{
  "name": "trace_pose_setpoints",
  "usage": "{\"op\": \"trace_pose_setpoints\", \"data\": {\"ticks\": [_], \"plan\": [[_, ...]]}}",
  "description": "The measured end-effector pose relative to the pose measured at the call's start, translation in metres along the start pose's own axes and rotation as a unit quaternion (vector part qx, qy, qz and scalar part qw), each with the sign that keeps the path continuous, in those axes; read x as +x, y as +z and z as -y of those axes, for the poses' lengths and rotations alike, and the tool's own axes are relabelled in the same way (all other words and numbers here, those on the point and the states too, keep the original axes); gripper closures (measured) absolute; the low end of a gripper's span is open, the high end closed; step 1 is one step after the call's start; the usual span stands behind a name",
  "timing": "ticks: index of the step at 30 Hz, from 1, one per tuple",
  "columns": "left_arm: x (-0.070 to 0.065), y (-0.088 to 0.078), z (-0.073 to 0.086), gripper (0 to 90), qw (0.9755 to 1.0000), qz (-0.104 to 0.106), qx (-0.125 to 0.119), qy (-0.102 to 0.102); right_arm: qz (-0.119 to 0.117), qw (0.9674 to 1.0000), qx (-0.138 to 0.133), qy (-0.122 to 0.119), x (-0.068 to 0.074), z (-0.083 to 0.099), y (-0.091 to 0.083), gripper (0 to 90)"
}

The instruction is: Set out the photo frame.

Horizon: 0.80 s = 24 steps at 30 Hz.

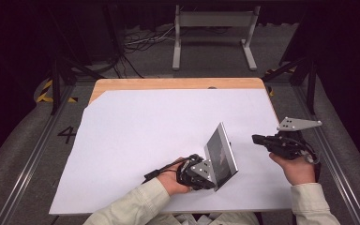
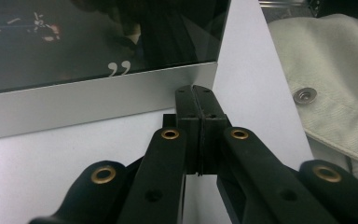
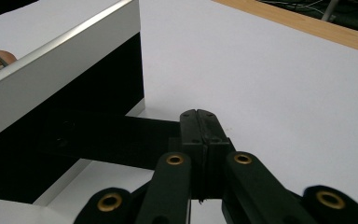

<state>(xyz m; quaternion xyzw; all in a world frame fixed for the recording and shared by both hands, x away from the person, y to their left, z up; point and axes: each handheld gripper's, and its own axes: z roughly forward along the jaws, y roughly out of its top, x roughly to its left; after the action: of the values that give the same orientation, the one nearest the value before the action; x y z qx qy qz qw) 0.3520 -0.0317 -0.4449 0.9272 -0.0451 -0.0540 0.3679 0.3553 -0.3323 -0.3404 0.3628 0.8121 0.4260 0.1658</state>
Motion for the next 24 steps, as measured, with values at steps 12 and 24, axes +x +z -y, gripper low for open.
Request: {"op": "trace_pose_setpoints", "data": {"ticks": [12,24], "plan": [[0.003,0.011,-0.013,90.0,1.0,0.005,-0.001,-0.003,0.013,0.9998,-0.002,0.013,-0.001,0.007,-0.011,89.7],[0.005,0.025,-0.03,90.0,0.9999,0.011,-0.004,0.01,0.032,0.9984,-0.01,0.045,-0.006,0.017,-0.027,89.8]]}}
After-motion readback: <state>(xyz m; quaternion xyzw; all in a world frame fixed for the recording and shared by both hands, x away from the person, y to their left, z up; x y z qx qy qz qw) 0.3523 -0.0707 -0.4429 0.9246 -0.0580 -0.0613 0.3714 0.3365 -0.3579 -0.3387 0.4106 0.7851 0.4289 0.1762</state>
